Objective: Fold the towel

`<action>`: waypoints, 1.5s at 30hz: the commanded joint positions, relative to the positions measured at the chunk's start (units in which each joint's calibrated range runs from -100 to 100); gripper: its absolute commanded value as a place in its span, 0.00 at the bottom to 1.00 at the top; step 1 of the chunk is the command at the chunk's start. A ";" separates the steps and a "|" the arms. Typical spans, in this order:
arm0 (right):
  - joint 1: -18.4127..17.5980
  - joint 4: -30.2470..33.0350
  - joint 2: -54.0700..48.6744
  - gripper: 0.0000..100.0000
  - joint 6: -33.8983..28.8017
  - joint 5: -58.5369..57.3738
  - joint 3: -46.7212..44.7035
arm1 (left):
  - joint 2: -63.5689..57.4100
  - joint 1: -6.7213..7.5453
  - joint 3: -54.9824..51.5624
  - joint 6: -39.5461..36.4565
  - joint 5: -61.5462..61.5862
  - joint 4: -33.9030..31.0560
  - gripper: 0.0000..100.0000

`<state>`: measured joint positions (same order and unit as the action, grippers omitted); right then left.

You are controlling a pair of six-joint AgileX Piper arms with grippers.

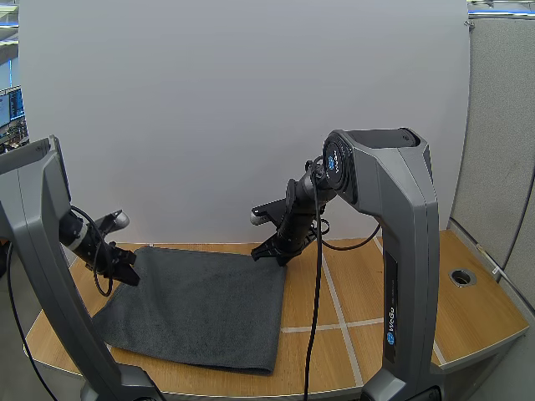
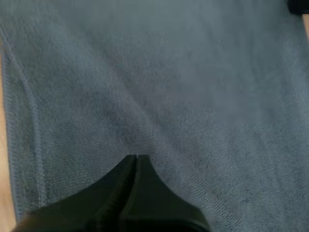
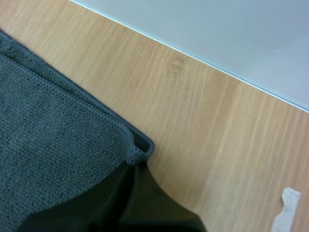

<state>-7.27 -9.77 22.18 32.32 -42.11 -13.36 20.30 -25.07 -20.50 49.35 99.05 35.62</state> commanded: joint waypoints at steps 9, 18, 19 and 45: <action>0.32 0.58 -1.22 0.00 0.40 -0.17 -0.16 | 1.36 0.26 -6.97 0.27 -17.42 -7.52 0.00; 0.77 3.17 -1.22 0.00 0.30 -2.30 -0.16 | 1.36 0.26 -8.14 -0.82 -19.20 -9.99 0.00; 0.97 3.17 -1.22 0.00 0.30 -2.31 -0.16 | 1.36 0.26 -8.14 -0.80 -19.00 -10.17 0.00; 2.41 4.49 -9.02 0.91 0.30 -3.17 -0.16 | 1.36 -0.01 -8.14 -1.67 -19.00 -10.60 0.00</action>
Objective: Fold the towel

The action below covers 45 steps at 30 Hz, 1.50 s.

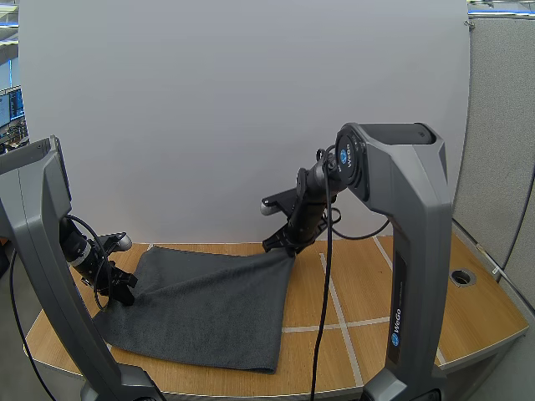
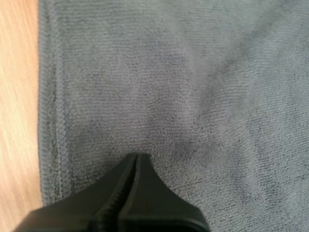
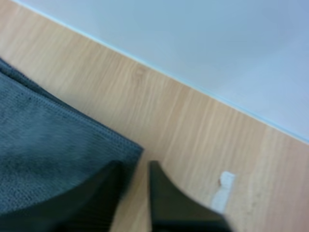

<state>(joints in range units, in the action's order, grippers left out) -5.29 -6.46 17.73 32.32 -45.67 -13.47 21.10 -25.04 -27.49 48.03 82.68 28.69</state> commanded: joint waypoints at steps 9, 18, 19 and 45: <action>-1.05 -7.72 -10.66 0.42 5.12 -5.57 -0.05 | 0.56 -0.03 -1.15 -0.35 -2.64 -2.41 0.00; -7.55 -17.40 -9.01 0.00 12.58 -1.83 -0.05 | 0.56 -0.03 -1.15 -0.96 -2.64 -2.13 0.00; -8.22 -17.40 -8.35 0.00 12.80 -0.69 -0.05 | 0.56 -0.03 -1.15 -0.96 -2.64 -1.92 0.00; -10.98 -21.20 6.38 0.00 17.64 23.95 0.09 | 0.56 -0.03 -1.15 -3.90 -1.97 -1.57 0.00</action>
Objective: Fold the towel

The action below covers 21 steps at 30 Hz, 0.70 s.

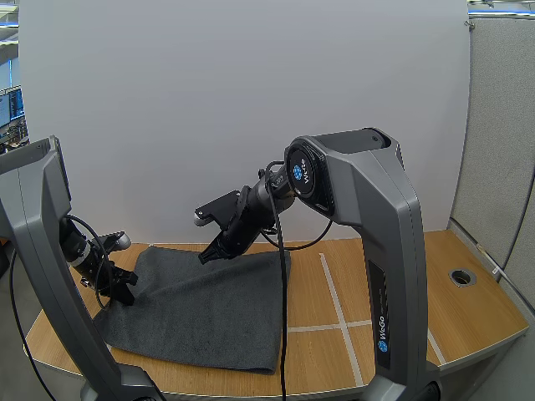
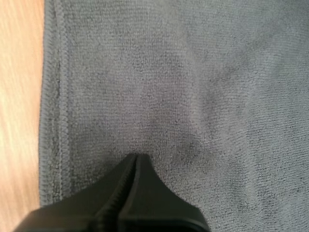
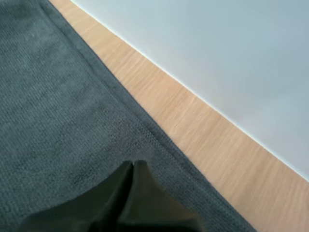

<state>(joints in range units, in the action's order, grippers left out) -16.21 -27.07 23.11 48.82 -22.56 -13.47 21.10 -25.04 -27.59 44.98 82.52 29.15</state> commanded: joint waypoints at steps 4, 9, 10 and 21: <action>-0.06 -0.59 1.71 0.00 1.57 4.78 0.09 | 0.56 -0.03 -1.05 -0.85 -1.81 -2.03 0.00; -0.06 -0.59 2.76 0.00 1.66 10.24 0.09 | 0.56 -0.03 -1.05 -1.04 -0.14 -2.03 0.00; -0.06 -0.59 3.02 0.00 1.66 11.30 0.09 | 0.56 -0.03 -1.05 -1.15 0.05 -2.03 0.00; -0.06 -1.90 8.24 0.00 1.55 15.35 3.41 | 0.56 -0.03 -1.05 -1.27 0.71 -2.03 0.00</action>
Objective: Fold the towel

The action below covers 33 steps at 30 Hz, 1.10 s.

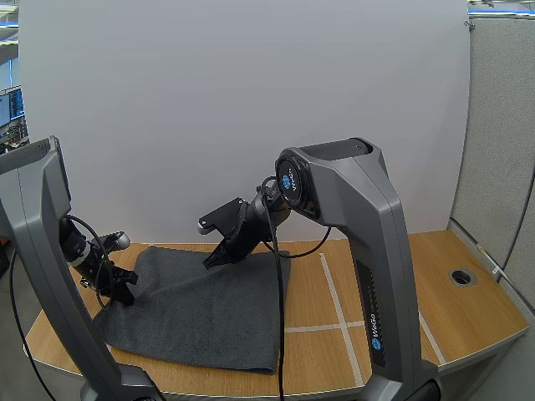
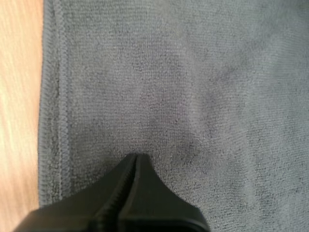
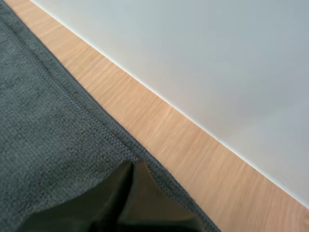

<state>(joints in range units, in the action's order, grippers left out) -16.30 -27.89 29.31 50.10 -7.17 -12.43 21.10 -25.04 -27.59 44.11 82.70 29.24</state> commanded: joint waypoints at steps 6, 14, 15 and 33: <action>0.03 -2.73 2.78 0.00 0.27 -2.92 6.64 | 0.56 -0.03 -1.05 -0.40 0.53 -2.12 0.00; 0.68 -2.33 -1.98 0.00 0.27 -15.69 7.03 | 0.56 -0.03 -1.05 -0.40 -2.04 -2.12 0.00; 1.14 -2.33 -3.55 0.00 0.27 -20.06 7.03 | 0.56 -0.03 -1.05 -0.40 -2.40 -2.12 0.00; 12.20 -2.68 -25.84 0.00 1.17 -55.28 -8.58 | -4.34 -0.03 -1.05 5.74 -1.66 9.29 0.00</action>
<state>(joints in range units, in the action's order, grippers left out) -5.62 -30.61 6.46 50.66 -57.56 -17.80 20.62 -25.04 -28.16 46.12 81.50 32.15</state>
